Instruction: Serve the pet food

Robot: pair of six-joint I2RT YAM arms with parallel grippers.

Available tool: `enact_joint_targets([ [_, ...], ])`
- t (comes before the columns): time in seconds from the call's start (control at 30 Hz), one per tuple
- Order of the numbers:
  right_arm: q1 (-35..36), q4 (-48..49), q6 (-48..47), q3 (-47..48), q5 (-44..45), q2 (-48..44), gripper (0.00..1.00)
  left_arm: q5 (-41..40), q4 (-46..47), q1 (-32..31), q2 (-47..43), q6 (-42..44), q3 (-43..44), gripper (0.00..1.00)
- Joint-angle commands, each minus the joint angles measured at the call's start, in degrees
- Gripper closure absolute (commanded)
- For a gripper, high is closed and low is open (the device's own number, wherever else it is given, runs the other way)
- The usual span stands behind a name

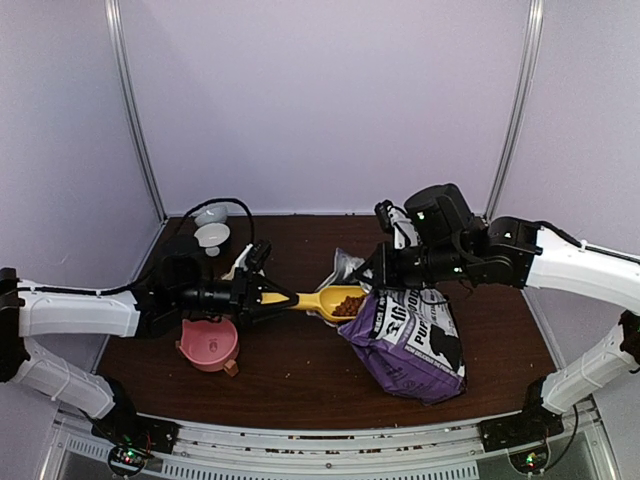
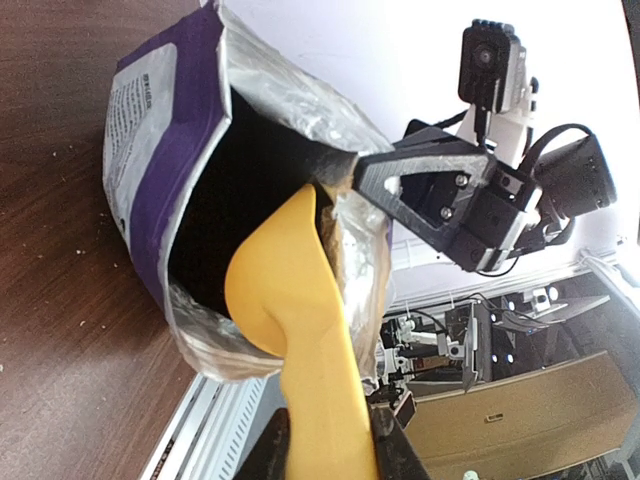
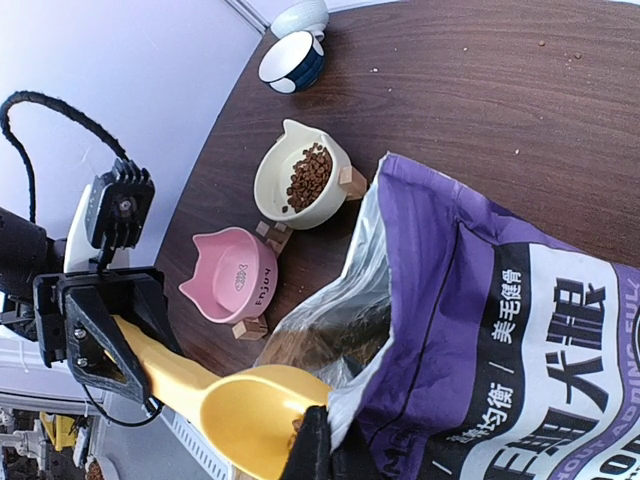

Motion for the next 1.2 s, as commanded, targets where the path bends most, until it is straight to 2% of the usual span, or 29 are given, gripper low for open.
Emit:
enact_joint_targets([
  [0.0, -0.55, 3.77, -0.07, -0.17, 3.02, -2.52, 1.0, 0.05, 5.43, 1.81, -3.56, -1.91, -2.27, 1.0],
  [0.47, -0.76, 4.4, 0.64, -0.08, 3.31, -3.28, 1.0, 1.0, 11.38, 5.77, -10.01, -5.93, -8.55, 1.0],
  [0.97, -0.95, 5.34, 1.32, -0.45, 2.76, -3.67, 1.0, 1.92, 15.93, 7.37, -13.48, -8.76, -10.8, 1.0],
  [1.07, -1.1, 5.43, 1.38, -0.62, 2.78, -3.82, 1.0, 2.25, 18.97, 7.53, -13.76, -9.97, -10.87, 1.0],
  [1.17, -1.11, 5.5, 1.44, -0.87, 2.78, -3.93, 1.0, 2.97, 25.95, 7.61, -13.27, -12.71, -10.89, 1.0],
])
